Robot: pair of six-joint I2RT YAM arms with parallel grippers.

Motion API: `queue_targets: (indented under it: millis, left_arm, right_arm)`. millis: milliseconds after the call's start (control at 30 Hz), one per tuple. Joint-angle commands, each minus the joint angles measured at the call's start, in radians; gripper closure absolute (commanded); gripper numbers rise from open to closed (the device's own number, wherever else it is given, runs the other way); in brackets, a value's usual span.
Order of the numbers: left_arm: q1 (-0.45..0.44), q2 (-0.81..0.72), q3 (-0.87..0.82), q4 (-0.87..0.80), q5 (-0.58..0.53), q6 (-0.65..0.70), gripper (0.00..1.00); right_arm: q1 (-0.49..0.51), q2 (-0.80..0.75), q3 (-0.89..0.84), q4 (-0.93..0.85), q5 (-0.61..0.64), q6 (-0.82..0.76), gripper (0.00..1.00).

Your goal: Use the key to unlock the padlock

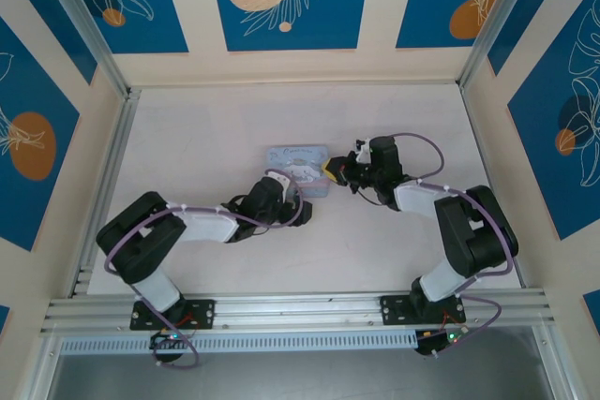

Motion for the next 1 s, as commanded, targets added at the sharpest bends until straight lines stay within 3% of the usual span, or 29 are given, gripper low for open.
queue_targets:
  millis: [0, 333, 967]
  left_arm:
    - [-0.012, 0.058, -0.002, 0.120, -0.033, 0.048, 0.20]
    - [-0.011, 0.171, 0.080, 0.175, -0.027, 0.074, 0.24]
    - [0.019, 0.260, 0.111, 0.397, 0.043, -0.195, 0.25]
  right_arm:
    - [0.002, 0.037, 0.043, 0.028, -0.015, 0.014, 1.00]
    - [-0.003, 0.095, 0.061, 0.047, -0.026, 0.017, 1.00]
    - [-0.019, 0.127, 0.051, 0.060, -0.028, 0.017, 1.00]
